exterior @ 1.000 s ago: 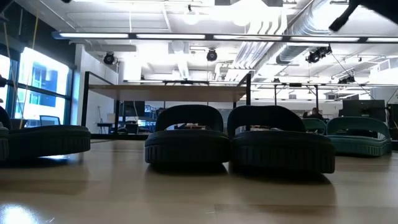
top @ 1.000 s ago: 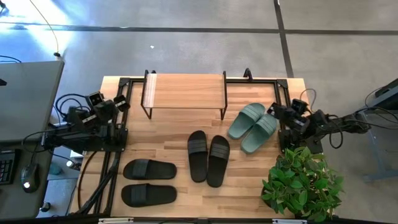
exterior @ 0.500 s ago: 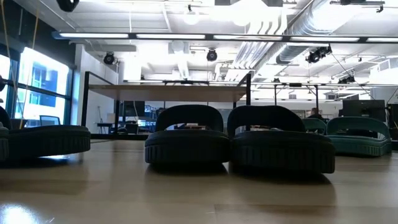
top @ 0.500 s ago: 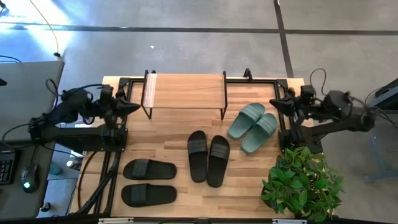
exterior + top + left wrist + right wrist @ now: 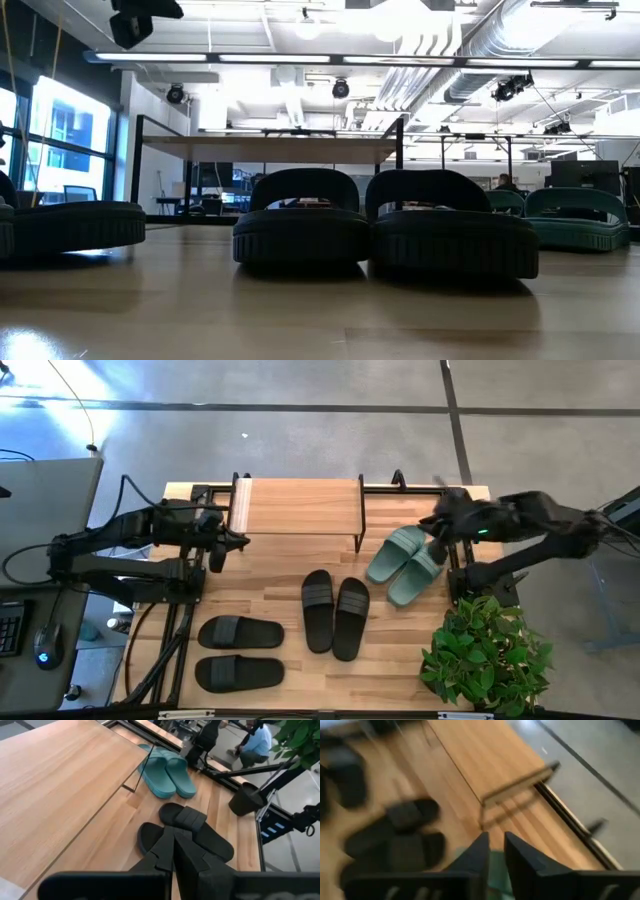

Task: Pick and place slides into the shelf
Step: Put the green slide on the shelf

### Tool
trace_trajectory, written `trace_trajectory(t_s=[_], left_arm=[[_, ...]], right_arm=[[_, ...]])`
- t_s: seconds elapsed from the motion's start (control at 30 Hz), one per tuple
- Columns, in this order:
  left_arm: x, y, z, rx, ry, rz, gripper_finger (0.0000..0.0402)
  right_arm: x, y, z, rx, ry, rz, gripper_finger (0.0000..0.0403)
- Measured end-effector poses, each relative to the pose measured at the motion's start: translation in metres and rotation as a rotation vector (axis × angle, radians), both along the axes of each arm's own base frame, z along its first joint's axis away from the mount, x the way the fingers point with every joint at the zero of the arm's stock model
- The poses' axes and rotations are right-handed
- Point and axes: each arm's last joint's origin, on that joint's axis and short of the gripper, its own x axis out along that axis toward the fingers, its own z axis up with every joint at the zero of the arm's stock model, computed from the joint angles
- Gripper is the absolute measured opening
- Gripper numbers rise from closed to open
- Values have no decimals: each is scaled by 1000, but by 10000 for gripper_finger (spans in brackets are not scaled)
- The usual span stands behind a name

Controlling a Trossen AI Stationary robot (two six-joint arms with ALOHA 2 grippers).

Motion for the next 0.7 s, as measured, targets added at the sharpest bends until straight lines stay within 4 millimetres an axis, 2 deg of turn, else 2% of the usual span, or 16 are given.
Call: trace_trajectory(t_s=[0.17,0.23,0.37,0.53,0.7], left_arm=[[0,0,0,2,1,-5,1],[0,0,0,10,2,-10,1],[-1,-2,1,32,-2,-68,1],[0,-5,1,130,6,-241,1],[3,-4,-3,225,54,-321,1]], right_arm=[[30,1,-4,-72,221,-109,117],[46,2,-9,-89,259,-133,127],[72,6,-23,-95,352,-75,130],[99,9,-57,-91,513,-64,130],[114,-1,-101,-4,652,-174,130]])
